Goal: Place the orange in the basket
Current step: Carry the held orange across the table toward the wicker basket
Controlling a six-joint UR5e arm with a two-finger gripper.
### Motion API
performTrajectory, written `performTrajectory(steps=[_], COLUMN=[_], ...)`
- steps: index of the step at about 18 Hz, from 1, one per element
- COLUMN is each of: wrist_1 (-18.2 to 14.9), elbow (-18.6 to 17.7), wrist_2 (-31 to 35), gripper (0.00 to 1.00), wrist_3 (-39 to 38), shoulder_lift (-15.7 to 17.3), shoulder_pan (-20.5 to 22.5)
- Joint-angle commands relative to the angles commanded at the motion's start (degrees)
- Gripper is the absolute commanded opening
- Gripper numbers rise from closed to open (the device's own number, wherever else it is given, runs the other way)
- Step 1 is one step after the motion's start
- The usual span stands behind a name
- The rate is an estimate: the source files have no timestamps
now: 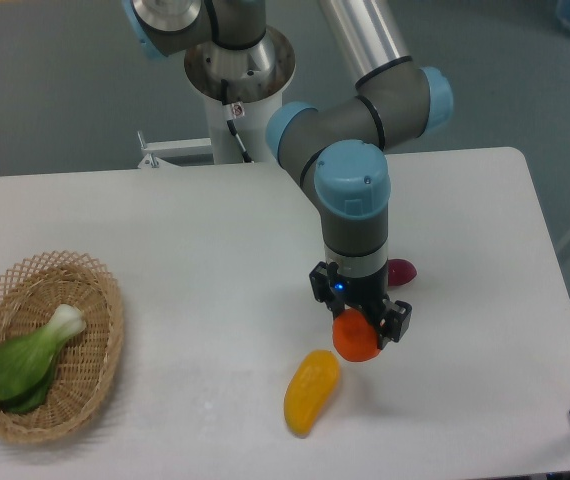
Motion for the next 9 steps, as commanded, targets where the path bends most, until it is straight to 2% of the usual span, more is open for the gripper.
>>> performTrajectory(steps=[3, 9], wrist_1=[-0.4, -0.4], elbow=[0.0, 0.0], wrist_2=[0.1, 0.8], gripper=[0.67, 0.67], wrist_3=[-3.1, -14.6], shoulder_lift=[0.4, -0.3], shoulder_pan=[-2.4, -11.5])
